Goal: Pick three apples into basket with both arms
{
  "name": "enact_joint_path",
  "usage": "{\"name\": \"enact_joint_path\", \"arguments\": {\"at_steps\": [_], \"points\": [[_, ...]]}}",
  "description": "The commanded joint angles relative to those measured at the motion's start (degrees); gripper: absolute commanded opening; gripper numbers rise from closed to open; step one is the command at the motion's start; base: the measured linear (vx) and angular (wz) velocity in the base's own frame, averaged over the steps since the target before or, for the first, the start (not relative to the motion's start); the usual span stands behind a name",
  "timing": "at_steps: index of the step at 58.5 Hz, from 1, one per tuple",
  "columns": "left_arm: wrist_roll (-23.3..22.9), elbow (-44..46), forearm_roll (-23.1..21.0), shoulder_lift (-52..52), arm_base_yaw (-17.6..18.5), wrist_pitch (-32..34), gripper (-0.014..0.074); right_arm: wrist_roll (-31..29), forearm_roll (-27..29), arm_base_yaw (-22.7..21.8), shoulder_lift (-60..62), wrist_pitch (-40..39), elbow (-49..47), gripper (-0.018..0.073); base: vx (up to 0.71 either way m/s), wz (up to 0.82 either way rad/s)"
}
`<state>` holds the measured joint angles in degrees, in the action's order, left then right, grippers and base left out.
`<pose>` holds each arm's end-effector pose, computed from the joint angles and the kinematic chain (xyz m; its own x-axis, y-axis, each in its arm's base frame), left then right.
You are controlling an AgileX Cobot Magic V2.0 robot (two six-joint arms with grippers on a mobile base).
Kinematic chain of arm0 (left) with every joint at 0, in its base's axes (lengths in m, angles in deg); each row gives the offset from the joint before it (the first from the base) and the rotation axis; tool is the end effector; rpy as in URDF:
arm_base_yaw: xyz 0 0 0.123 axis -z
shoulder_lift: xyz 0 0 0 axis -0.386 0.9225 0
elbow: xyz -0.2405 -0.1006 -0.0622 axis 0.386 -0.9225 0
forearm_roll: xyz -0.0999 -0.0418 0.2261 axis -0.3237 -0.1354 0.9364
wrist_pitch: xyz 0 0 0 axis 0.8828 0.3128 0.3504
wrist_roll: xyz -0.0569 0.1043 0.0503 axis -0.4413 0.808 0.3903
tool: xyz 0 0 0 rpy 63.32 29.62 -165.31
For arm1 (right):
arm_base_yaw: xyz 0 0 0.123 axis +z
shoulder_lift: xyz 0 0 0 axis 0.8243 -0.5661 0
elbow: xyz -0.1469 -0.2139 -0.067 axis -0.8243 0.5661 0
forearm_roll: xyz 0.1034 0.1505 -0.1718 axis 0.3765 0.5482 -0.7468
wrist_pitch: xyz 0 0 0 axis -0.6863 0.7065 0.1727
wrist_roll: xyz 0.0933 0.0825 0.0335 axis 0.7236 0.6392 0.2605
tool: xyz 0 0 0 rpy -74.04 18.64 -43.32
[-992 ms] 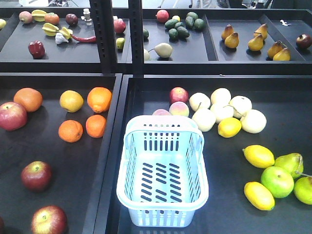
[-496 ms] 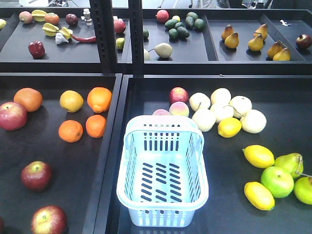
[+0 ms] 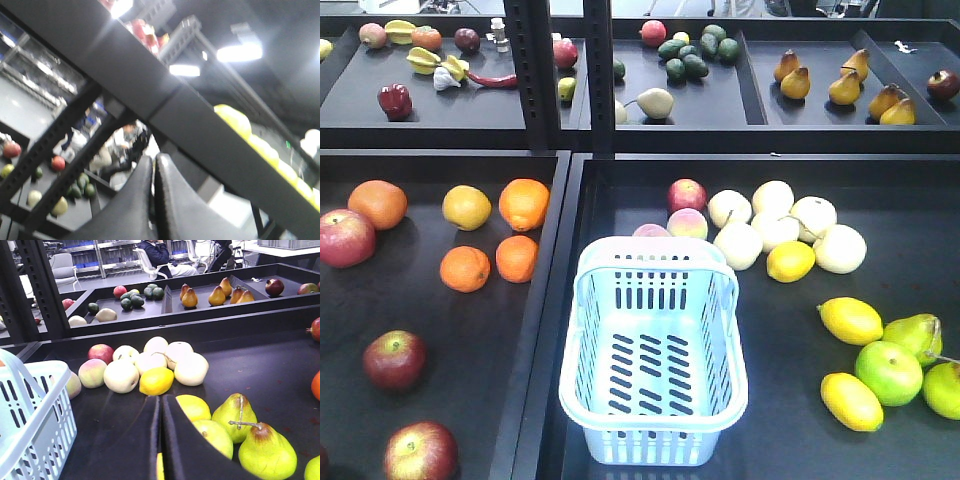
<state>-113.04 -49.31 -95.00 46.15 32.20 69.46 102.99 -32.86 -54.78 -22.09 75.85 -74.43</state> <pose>0.1310 -0.0210 0.3940 0.1260 -0.6878 -0.7149 0.3198 0.7103 -0.6271 0.1099 -0.0063 0.1830 -0.1119 0.0773 -0.9907 0.0552 0.9959 0.0715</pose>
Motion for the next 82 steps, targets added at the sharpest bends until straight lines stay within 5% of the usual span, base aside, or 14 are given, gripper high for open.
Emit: {"name": "enact_joint_path", "arguments": {"at_steps": [1,19,48,65,72,82], "points": [[-0.3,3.8,4.9,4.6,4.0,3.2,-0.0006,-0.6,-0.8,-0.3,0.7,-4.1,0.7,-0.0008,0.00,0.00],[-0.3,10.1,15.9,16.5,11.9,3.0,-0.0006,-0.6,-0.8,-0.3,0.7,-4.1,0.7,-0.0008,0.00,0.00],[1.0,20.2,27.5,31.7,18.5,-5.0,-0.0006,-0.6,-0.8,-0.3,0.7,-4.1,0.7,-0.0008,0.00,0.00],[13.1,26.4,24.5,35.5,22.1,-14.2,-0.0006,-0.6,-0.8,-0.3,0.7,-4.1,0.7,-0.0008,0.00,0.00],[21.1,28.9,16.8,37.2,22.3,-20.2,-0.0006,-0.6,-0.8,-0.3,0.7,-4.2,0.7,-0.0008,0.00,0.00],[39.1,32.2,1.4,40.2,22.3,-27.1,-0.0006,-0.6,-0.8,-0.3,0.7,-4.2,0.7,-0.0008,0.00,0.00]]}}
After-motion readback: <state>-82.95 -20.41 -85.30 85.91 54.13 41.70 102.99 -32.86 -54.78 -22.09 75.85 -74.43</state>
